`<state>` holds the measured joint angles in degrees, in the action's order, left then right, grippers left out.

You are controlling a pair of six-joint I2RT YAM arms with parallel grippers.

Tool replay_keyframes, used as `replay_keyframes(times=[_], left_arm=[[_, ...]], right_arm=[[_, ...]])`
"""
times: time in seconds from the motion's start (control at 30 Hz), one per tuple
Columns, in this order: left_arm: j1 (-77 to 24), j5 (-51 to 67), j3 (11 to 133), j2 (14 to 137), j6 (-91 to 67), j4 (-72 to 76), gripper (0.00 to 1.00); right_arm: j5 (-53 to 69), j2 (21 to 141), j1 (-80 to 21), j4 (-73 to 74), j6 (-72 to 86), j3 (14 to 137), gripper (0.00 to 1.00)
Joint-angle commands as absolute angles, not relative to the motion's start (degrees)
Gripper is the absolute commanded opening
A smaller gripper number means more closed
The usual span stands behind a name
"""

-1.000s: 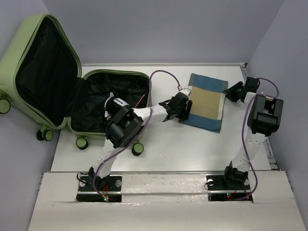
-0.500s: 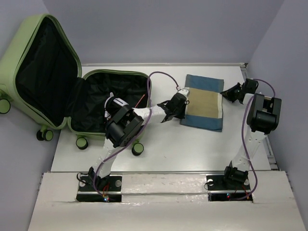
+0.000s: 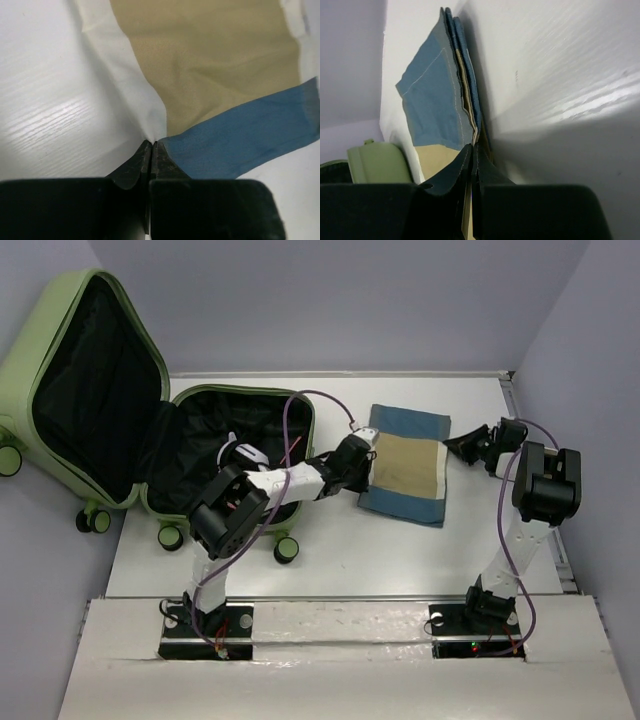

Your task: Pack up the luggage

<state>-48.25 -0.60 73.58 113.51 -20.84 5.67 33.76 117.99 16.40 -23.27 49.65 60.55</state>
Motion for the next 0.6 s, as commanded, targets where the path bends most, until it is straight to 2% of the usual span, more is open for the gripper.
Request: replay_keyframes(times=[0.0,0.2,0.43,0.57], left_arm=[[-46.24,5.06,73.92,104.08,-19.6,6.07,0.06],[-42.54,6.77,76.19,100.9,-20.39,4.14,0.06],[-41.75,5.89,76.82,99.85,-19.69,1.49,0.06],[-41.13,7.29,77.25,99.41,-20.39,1.58,0.06]], right_arm=[[38.14,113.3,15.29,-33.74,54.22,57.23,0.07],[39.02,111.97,12.66,-39.2,57.3,53.27,0.07],[29.54,108.29,12.13,-25.67,47.22,53.26,0.07],[30.13,106.35,11.6,-28.19,47.46,51.07,0.07]])
